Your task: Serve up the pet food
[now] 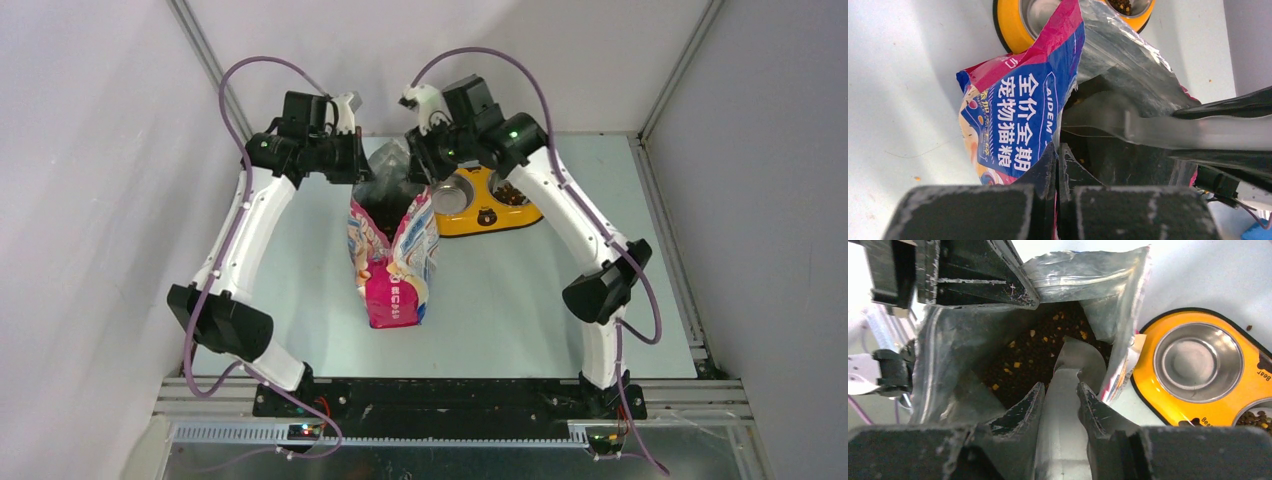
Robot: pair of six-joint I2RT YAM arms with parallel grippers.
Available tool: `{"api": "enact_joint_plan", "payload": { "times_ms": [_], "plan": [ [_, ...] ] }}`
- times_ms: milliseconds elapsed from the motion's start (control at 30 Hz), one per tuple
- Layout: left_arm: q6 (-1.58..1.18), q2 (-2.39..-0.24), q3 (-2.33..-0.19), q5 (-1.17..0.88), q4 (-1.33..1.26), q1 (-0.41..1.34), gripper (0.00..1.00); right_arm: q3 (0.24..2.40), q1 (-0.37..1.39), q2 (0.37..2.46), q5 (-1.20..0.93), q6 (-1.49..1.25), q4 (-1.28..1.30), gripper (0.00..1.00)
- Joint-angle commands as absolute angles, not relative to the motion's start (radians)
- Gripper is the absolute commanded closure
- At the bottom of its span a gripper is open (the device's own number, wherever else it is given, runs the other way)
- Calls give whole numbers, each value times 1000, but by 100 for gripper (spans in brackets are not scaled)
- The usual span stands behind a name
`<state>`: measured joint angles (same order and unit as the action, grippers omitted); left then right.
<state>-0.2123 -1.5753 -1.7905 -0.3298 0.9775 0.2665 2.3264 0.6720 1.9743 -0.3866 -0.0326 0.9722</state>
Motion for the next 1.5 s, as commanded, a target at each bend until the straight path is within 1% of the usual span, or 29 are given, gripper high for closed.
{"api": "enact_joint_plan", "payload": {
  "times_ms": [0, 233, 400, 633, 767, 867, 1000, 1333, 1467],
  "plan": [
    [-270, -1572, -1792, -405, 921, 279, 100, 2334, 716, 2009, -287, 113, 986, 100],
    [-283, -1572, -1773, -401, 918, 279, 100, 2253, 779, 2058, -229, 192, 900, 100],
    [-304, -1574, -1757, -402, 919, 279, 100, 2119, 800, 2056, -219, 249, 825, 100],
    [-312, -1591, -1752, -399, 914, 279, 100, 1992, 819, 2037, -270, 232, 845, 100],
    [-303, -1604, -1761, -388, 915, 279, 100, 1976, 807, 2030, -410, 183, 877, 100],
    [-291, -1620, -1775, -381, 917, 279, 100, 1974, 775, 2033, -596, 130, 892, 100],
    [-264, -1641, -1791, -364, 926, 279, 100, 1973, 737, 2043, -745, 70, 894, 100],
    [-204, -1652, -1814, -317, 943, 279, 100, 2031, 676, 2013, -908, -82, 830, 100],
    [-171, -1641, -1818, -319, 956, 279, 100, 2054, 620, 2010, -984, -156, 786, 100]
  ]
}}
